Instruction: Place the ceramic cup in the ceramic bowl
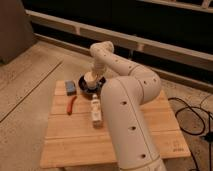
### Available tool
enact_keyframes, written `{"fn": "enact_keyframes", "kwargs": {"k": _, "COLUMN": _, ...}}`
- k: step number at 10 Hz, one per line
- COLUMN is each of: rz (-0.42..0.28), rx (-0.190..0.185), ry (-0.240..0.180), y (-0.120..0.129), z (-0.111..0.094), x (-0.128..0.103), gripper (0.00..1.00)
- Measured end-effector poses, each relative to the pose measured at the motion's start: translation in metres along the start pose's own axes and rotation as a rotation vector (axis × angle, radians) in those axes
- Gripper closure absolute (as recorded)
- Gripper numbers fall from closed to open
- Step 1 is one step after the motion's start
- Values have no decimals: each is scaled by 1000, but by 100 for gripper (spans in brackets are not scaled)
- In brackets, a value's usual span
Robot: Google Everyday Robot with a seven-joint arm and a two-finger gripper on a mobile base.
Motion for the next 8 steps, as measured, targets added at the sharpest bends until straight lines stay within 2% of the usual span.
{"fn": "enact_keyframes", "kwargs": {"k": 3, "rz": 15, "rx": -40, "ry": -10, "y": 1, "z": -10, "x": -7, "gripper": 24}}
{"fn": "enact_keyframes", "kwargs": {"k": 5, "rz": 15, "rx": -94, "ry": -65, "y": 9, "z": -38, "x": -18, "gripper": 24}}
{"fn": "enact_keyframes", "kwargs": {"k": 6, "rz": 8, "rx": -136, "ry": -115, "y": 18, "z": -62, "x": -25, "gripper": 24}}
{"fn": "enact_keyframes", "kwargs": {"k": 7, "rz": 6, "rx": -153, "ry": -137, "y": 20, "z": -73, "x": -29, "gripper": 24}}
{"fn": "enact_keyframes", "kwargs": {"k": 8, "rz": 6, "rx": -158, "ry": -143, "y": 20, "z": -76, "x": -29, "gripper": 24}}
